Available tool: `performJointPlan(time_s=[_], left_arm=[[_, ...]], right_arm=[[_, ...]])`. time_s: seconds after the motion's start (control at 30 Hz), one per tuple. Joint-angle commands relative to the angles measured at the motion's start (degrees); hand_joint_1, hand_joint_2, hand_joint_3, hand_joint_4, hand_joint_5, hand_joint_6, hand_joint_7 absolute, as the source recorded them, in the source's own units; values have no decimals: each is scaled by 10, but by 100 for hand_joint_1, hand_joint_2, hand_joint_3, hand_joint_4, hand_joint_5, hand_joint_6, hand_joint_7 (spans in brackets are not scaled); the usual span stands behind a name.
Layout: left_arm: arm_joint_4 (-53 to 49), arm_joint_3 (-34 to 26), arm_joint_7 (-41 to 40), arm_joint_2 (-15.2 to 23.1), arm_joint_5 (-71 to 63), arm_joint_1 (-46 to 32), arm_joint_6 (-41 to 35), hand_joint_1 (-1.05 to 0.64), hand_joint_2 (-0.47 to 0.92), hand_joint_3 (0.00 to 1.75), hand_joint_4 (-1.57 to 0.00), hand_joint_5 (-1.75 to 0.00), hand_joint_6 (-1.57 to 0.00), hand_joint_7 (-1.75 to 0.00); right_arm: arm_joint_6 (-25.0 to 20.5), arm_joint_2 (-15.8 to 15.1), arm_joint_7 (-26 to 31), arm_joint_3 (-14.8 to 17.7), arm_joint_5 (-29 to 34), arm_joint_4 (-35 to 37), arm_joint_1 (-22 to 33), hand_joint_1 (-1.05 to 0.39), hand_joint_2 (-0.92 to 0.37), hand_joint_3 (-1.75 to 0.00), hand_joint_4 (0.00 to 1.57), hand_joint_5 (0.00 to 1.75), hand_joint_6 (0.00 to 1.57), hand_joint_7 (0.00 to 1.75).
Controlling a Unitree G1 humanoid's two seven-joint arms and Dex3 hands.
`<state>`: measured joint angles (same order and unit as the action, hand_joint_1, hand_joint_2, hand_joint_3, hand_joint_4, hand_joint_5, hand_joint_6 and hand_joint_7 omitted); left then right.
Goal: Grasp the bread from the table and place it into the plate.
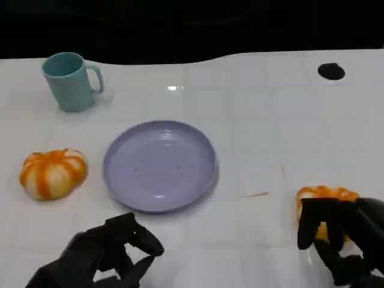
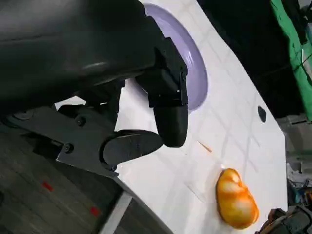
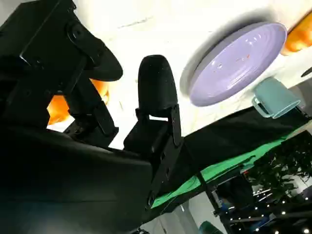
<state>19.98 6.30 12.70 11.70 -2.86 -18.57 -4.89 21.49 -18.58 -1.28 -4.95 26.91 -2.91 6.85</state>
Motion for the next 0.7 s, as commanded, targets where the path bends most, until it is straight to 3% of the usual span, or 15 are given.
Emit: performJointPlan(time_s=[0.03,0.7], left_arm=[[-3,-5,4,7,2,-1,7,-27,82,61,-64,-175,-66,-125],[-2,-5,4,7,3,-2,5,-28,82,60,-62,-175,-65,-125]], right_arm=[[-2,-5,1,0,-5,-1,-2,9,-15,-148,95,175,90,137],[-1,-5,3,0,-3,3,-4,9,-15,-146,95,175,90,136]])
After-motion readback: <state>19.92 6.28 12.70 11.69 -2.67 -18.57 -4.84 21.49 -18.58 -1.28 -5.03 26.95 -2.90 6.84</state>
